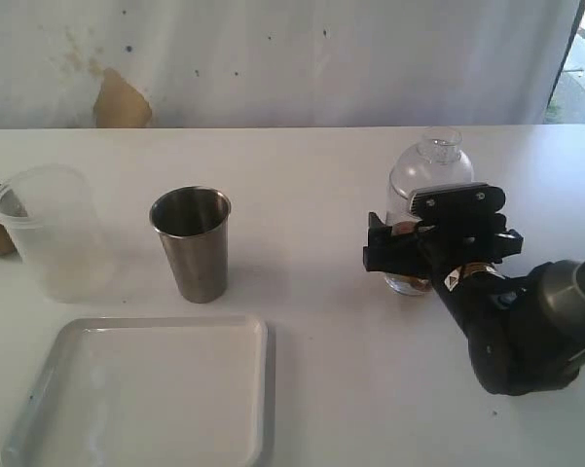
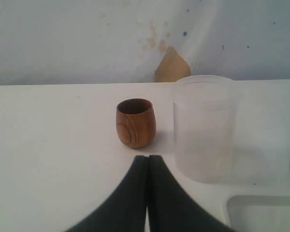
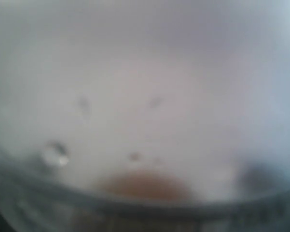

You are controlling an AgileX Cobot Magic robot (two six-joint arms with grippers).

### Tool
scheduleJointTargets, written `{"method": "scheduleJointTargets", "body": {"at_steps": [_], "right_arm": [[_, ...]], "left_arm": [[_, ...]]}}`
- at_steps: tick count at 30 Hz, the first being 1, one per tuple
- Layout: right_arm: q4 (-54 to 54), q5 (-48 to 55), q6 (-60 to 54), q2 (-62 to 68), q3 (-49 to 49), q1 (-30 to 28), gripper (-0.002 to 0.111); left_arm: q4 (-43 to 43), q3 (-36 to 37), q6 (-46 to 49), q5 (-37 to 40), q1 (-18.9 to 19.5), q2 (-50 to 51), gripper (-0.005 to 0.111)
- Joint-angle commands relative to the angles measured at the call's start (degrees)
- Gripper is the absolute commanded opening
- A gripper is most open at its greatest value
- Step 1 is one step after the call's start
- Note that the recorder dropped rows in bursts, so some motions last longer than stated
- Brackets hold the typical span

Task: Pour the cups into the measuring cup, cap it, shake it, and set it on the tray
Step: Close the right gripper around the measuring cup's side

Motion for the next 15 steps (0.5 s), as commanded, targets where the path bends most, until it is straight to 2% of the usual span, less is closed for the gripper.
{"method": "scheduleJointTargets", "body": {"at_steps": [1, 8, 10, 12, 13, 15], "right_arm": [[0.1, -0.8, 0.3, 0.1, -0.3, 0.0, 0.105], [0.7, -1.6, 0.2, 0.1, -0.4, 0.0, 0.105], [0.7, -1.6, 0.2, 0.1, -0.4, 0.0, 0.102], [0.7, -1.6, 0.1, 0.1, -0.4, 0.0, 0.093], [0.7, -1.1, 0.1, 0.1, -0.4, 0.0, 0.084], [0.7, 0.5, 0.1, 0.1, -0.4, 0.0, 0.057]], "left_arm": [[0.2, 0.3, -0.1, -0.1, 0.3, -0.2, 0.000], [0.2, 0.3, -0.1, -0.1, 0.3, -0.2, 0.000], [0.2, 0.3, -0.1, -0.1, 0.3, -0.2, 0.000], [0.2, 0.3, -0.1, -0.1, 0.3, -0.2, 0.000], [0.2, 0.3, -0.1, -0.1, 0.3, -0.2, 0.000], [0.2, 0.3, -0.1, -0.1, 0.3, -0.2, 0.000]]}}
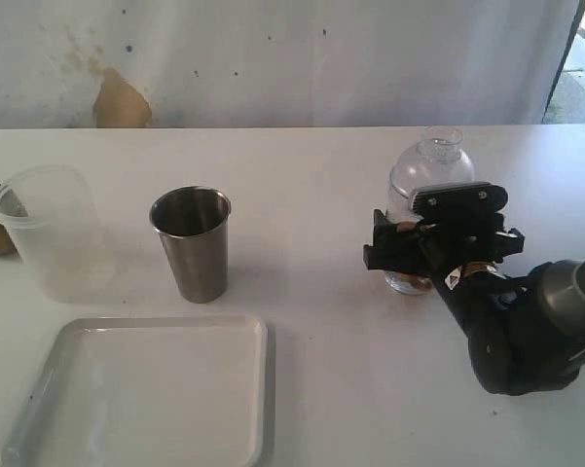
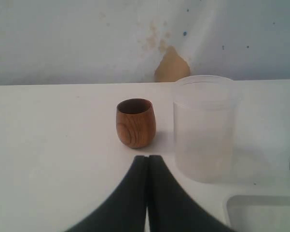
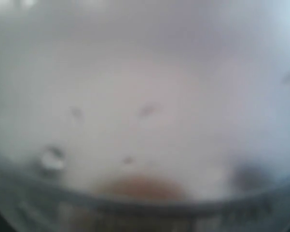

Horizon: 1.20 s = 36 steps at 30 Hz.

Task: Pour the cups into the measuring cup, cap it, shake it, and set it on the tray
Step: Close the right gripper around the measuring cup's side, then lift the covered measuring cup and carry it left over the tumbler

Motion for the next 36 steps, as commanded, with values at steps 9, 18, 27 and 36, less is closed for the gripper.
{"method": "scheduleJointTargets", "body": {"at_steps": [9, 18, 27, 36], "right_arm": [[2.6, 3.6, -0.2, 0.1, -0.4, 0.0, 0.001], [-7.8, 13.1, 1.1, -15.1, -2.0, 0.0, 0.000], [-13.9, 38.7, 10.5, -29.9, -8.3, -1.7, 0.000], [-18.8, 46.0, 6.7, -35.7, -9.8, 4.1, 0.000]], "left_arm": [[0.2, 0.3, -0.1, -0.1, 0.3, -0.2, 0.000], [0.2, 0.3, -0.1, -0.1, 0.3, -0.2, 0.000], [0.2, 0.3, -0.1, -0.1, 0.3, -0.2, 0.000], [0.2, 0.3, -0.1, -0.1, 0.3, -0.2, 0.000]]}}
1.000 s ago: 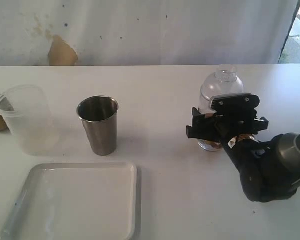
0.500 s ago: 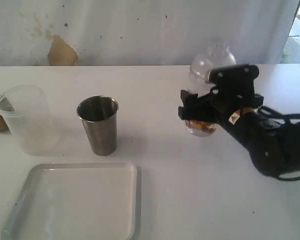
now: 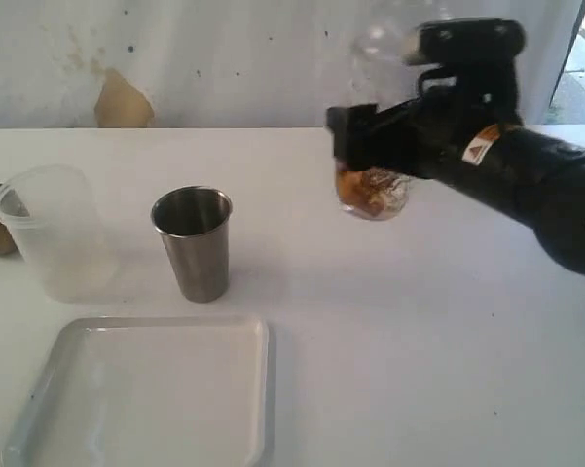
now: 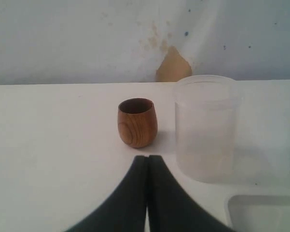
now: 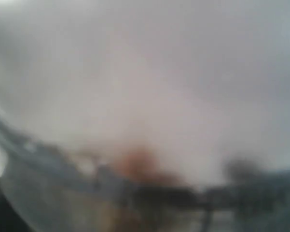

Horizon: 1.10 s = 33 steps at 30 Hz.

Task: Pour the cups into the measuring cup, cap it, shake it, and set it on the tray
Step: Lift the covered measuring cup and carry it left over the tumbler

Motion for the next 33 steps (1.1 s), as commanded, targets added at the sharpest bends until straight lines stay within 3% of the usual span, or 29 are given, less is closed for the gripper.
{"method": "scheduleJointTargets", "body": {"at_steps": [1, 2, 5, 6, 8, 10, 12, 14, 16, 18, 20, 22, 24, 27, 31, 33], "right_arm": [[-9.8, 4.4, -1.4, -4.3, -0.7, 3.1, 0.000], [-9.6, 3.6, -4.6, -4.5, -0.7, 3.8, 0.000], [17.7, -1.7, -12.5, -2.6, -1.5, -2.0, 0.000], [18.5, 1.9, -12.4, -2.3, -2.1, -3.7, 0.000], [7.6, 9.9, -10.2, -3.4, -2.8, -1.6, 0.000], [0.5, 10.3, -9.9, -5.3, -1.8, 3.9, 0.000], [5.1, -0.5, -14.4, -5.7, 0.0, 4.9, 0.000], [21.0, -2.6, -15.8, -3.9, -1.2, 1.0, 0.000], [18.9, 7.5, -15.3, -2.7, -4.3, -1.9, 0.000], [9.1, 13.4, -15.5, -4.1, -4.7, 1.8, 0.000], [8.1, 6.5, -16.7, -5.4, -2.7, 4.7, 0.000], [19.2, -1.1, -16.8, -5.0, -2.1, 2.2, 0.000], [19.3, 4.8, -14.6, -4.6, -3.6, 0.6, 0.000], [5.0, 10.2, -15.1, -5.9, -4.5, 5.3, 0.000], [18.8, 3.8, -12.6, -6.3, -5.1, 1.2, 0.000], [10.4, 9.3, -9.1, -6.2, -6.5, 3.0, 0.000]], "left_arm": [[0.2, 0.3, -0.1, -0.1, 0.3, -0.2, 0.000], [0.2, 0.3, -0.1, -0.1, 0.3, -0.2, 0.000], [0.2, 0.3, -0.1, -0.1, 0.1, -0.2, 0.000], [0.2, 0.3, -0.1, -0.1, 0.1, -0.2, 0.000], [0.2, 0.3, -0.1, -0.1, 0.1, -0.2, 0.000], [0.2, 0.3, -0.1, -0.1, 0.2, -0.2, 0.000], [0.2, 0.3, -0.1, -0.1, 0.2, -0.2, 0.000], [0.2, 0.3, -0.1, -0.1, 0.2, -0.2, 0.000], [0.2, 0.3, -0.1, -0.1, 0.2, -0.2, 0.000], [0.2, 0.3, -0.1, -0.1, 0.2, -0.2, 0.000], [0.2, 0.3, -0.1, -0.1, 0.2, -0.2, 0.000], [0.2, 0.3, -0.1, -0.1, 0.2, -0.2, 0.000], [0.2, 0.3, -0.1, -0.1, 0.2, -0.2, 0.000], [0.2, 0.3, -0.1, -0.1, 0.2, -0.2, 0.000], [0.2, 0.3, -0.1, -0.1, 0.2, -0.2, 0.000], [0.2, 0.3, -0.1, -0.1, 0.2, -0.2, 0.000]]}}
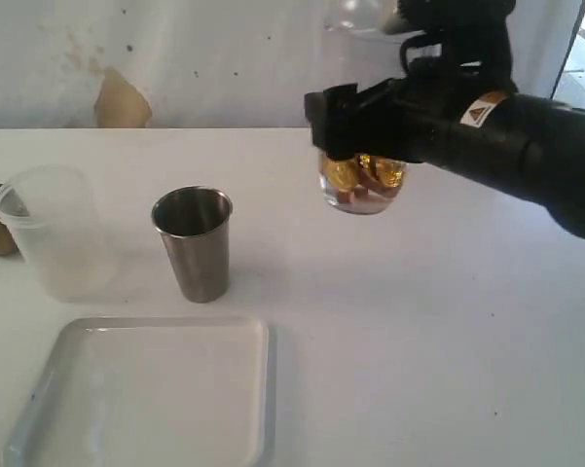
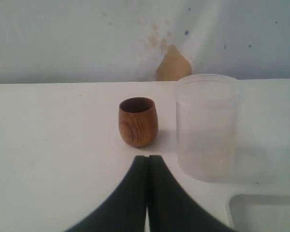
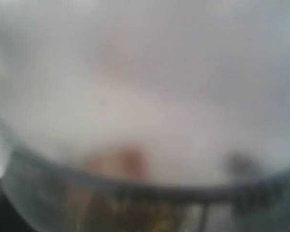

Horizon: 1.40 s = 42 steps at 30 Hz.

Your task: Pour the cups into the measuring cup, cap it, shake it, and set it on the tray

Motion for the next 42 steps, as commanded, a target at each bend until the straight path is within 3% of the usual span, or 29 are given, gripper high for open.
{"method": "scheduleJointTargets", "body": {"at_steps": [1, 3, 6, 10, 16, 32, 38, 42], "right_arm": [[-9.1, 1.3, 5.7, -1.0, -3.1, 1.9, 0.000], [-10.8, -0.8, 1.9, -0.9, -3.0, 4.5, 0.000], [4.2, -6.4, 0.4, -0.6, -3.0, 1.1, 0.000], [-4.5, -0.5, -3.0, -0.3, -3.1, 3.5, 0.000], [-3.3, -4.3, -1.6, 0.5, -4.3, 5.5, 0.000], [-3.6, 9.9, -13.8, 27.0, -37.3, 17.4, 0.000], [-3.6, 13.1, -23.1, 31.5, -43.1, 17.4, 0.000], [-3.8, 9.1, -27.2, 31.4, -43.1, 17.4, 0.000]], "left_arm": [[0.2, 0.3, -0.1, -0.3, -0.2, -0.2, 0.000], [0.2, 0.3, -0.1, -0.3, -0.2, -0.2, 0.000], [0.2, 0.3, -0.1, -0.3, -0.2, -0.2, 0.000], [0.2, 0.3, -0.1, -0.3, -0.2, -0.2, 0.000], [0.2, 0.3, -0.1, -0.3, -0.2, -0.2, 0.000], [0.2, 0.3, -0.1, -0.3, -0.2, -0.2, 0.000], [0.2, 0.3, -0.1, -0.3, -0.2, -0.2, 0.000], [0.2, 0.3, -0.1, -0.3, -0.2, -0.2, 0.000]]}}
